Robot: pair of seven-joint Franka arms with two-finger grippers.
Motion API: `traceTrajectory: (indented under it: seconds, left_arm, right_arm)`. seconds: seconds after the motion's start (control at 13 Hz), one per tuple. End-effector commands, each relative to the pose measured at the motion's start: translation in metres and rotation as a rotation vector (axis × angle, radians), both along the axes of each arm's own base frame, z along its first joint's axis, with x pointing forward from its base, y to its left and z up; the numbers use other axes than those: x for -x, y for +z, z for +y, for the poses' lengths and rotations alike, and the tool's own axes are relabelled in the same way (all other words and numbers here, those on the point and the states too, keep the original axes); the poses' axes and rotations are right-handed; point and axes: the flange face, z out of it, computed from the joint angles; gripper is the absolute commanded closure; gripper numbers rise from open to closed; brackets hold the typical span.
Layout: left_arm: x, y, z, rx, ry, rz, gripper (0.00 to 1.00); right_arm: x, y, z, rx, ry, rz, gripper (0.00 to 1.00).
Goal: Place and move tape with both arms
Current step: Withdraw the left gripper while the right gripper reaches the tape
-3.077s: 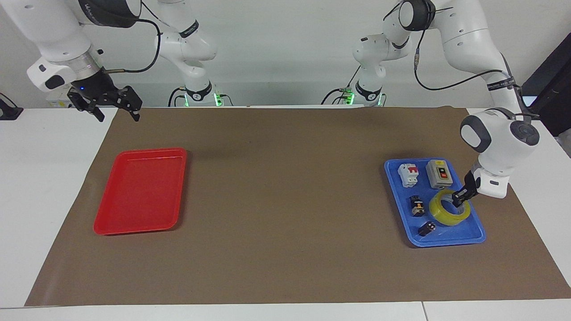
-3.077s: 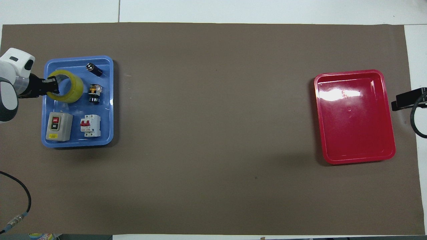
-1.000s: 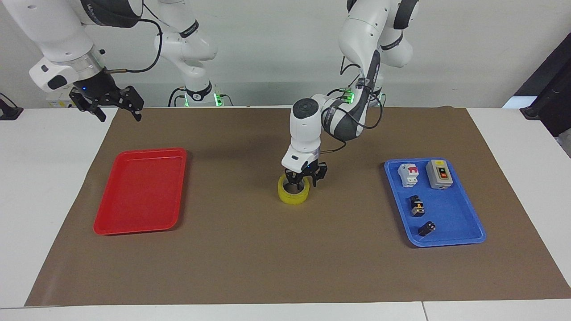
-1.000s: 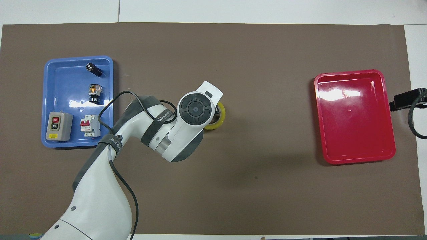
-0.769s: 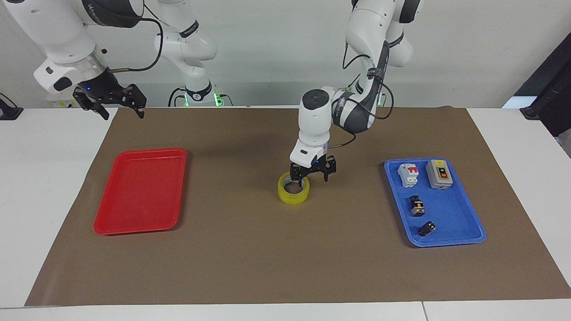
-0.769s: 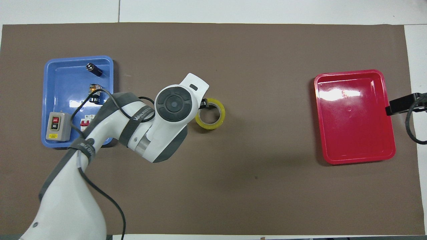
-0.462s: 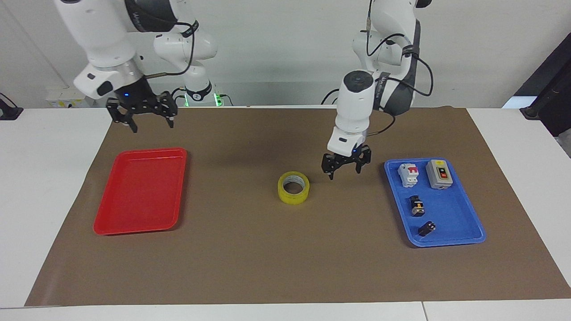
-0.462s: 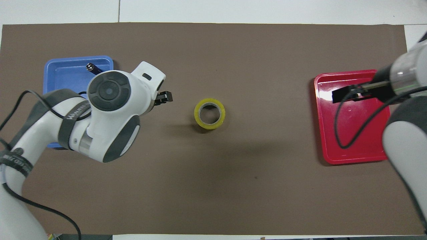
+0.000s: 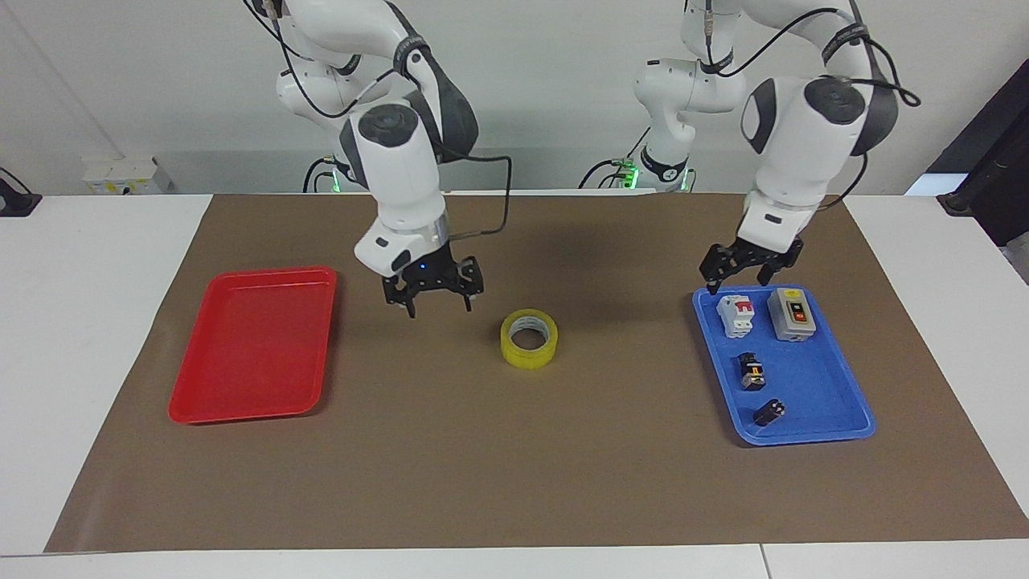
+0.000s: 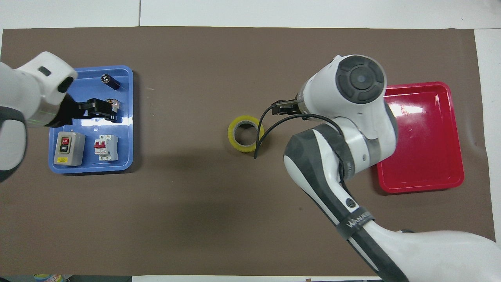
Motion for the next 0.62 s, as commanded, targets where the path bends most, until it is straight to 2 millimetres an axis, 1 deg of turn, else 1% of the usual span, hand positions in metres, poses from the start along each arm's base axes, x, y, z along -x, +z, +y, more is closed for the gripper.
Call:
traceTrajectory:
  seconds: [0.0, 0.08, 0.15, 0.23, 0.38, 0.46, 0.54]
  left_arm:
    - [-0.003, 0.054, 0.036, 0.015, -0.061, 0.033, 0.0]
    - [-0.003, 0.066, 0.041, 0.017, -0.081, 0.027, 0.0]
    - [-0.002, 0.075, 0.053, 0.017, -0.065, 0.031, 0.0]
    - [0.0, 0.087, 0.056, 0.017, -0.059, 0.037, 0.0]
    - [0.002, 0.1, 0.057, 0.018, -0.06, 0.064, 0.0]
    - [0.004, 0.101, 0.058, 0.018, -0.057, 0.071, 0.0]
    - [0.008, 0.096, 0.06, 0.018, -0.061, 0.083, 0.0]
  right_arm:
    - [0.004, -0.044, 0.038, -0.018, -0.035, -0.001, 0.0]
    - [0.008, -0.056, 0.052, -0.021, -0.029, -0.004, 0.0]
    - [0.012, -0.062, 0.057, -0.018, -0.021, 0.001, 0.0]
    - [0.013, -0.064, 0.057, -0.015, -0.019, 0.006, 0.0]
    - [0.025, -0.08, 0.053, -0.011, -0.017, 0.011, 0.0]
    - [0.033, -0.087, 0.055, -0.01, -0.008, 0.012, 0.04]
    - [0.037, -0.088, 0.059, -0.009, -0.002, 0.014, 0.07]
